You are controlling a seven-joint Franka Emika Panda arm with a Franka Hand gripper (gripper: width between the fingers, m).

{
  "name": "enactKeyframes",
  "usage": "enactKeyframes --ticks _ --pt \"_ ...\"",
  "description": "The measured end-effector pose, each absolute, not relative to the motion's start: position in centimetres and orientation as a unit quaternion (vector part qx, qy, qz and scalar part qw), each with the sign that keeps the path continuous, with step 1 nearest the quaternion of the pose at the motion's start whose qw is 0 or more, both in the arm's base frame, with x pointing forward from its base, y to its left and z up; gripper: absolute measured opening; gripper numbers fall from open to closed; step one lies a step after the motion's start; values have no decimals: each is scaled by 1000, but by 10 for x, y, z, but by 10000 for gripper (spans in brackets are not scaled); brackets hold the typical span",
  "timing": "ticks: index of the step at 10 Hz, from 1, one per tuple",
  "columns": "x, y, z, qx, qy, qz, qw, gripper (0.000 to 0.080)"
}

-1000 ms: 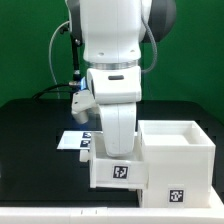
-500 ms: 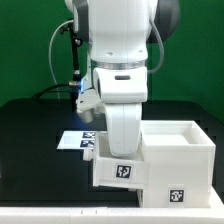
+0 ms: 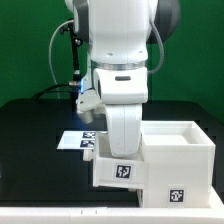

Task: Assemble drawer

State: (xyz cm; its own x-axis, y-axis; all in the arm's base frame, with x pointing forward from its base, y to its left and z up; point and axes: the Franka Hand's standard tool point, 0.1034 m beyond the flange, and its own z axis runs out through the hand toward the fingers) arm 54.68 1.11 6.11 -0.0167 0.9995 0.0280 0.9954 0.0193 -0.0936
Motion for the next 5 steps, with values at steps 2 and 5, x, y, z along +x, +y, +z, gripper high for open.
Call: enactKeyframes --ticks 2,5 --pt "548 15 62 -715 -697 30 34 33" --pt "550 15 64 -718 -694 50 6 33"
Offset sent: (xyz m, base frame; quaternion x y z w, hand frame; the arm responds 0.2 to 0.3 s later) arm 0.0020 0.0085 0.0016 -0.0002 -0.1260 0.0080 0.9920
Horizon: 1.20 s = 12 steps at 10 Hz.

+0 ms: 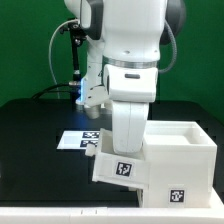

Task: Assemble drawer

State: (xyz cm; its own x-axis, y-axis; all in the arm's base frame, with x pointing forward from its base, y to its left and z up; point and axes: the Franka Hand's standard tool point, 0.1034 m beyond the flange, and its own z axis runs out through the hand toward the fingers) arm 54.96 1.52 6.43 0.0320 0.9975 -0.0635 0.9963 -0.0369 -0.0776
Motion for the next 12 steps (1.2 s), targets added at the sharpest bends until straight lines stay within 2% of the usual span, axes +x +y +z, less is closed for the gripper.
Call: enactKeyframes --ticks 7,9,12 --pt "550 13 63 -713 -699 44 12 33" --pt "551 1 61 -718 -695 13 45 33" --pt "551 1 60 -715 -697 13 46 33"
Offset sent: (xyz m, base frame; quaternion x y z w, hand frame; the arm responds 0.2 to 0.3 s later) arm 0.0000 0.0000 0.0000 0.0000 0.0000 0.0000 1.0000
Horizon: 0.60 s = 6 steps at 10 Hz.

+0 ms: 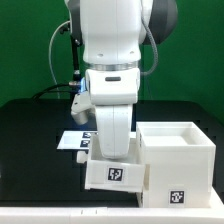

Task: Assemble drawer

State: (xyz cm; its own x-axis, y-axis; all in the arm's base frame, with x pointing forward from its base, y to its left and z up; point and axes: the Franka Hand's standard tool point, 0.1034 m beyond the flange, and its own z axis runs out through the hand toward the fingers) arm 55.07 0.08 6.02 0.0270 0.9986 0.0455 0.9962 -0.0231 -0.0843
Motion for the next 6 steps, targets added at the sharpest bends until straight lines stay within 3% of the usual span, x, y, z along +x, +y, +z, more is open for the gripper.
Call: enactKeyframes --ticks 6 --pt "552 8 63 -699 -714 7 46 33"
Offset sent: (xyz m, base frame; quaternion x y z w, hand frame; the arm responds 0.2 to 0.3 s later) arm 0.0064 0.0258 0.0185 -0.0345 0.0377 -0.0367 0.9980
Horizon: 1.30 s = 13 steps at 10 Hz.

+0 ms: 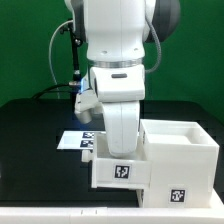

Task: Assemble drawer

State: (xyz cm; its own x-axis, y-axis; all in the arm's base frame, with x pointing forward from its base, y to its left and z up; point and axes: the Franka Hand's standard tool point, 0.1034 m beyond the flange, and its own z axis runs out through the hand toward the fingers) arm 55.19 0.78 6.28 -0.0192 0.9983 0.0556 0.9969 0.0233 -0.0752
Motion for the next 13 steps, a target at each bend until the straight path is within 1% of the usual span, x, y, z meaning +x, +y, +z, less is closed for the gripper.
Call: enactKeyframes --ticks 3,10,11,12,13 --pt "550 10 59 -699 -714 10 49 33" --pt "550 11 59 -704 -709 11 47 34" --pt "550 11 59 -704 -709 12 47 130" --pt "550 11 59 -704 -709 12 47 130" --pt "550 11 59 -704 -709 12 48 312"
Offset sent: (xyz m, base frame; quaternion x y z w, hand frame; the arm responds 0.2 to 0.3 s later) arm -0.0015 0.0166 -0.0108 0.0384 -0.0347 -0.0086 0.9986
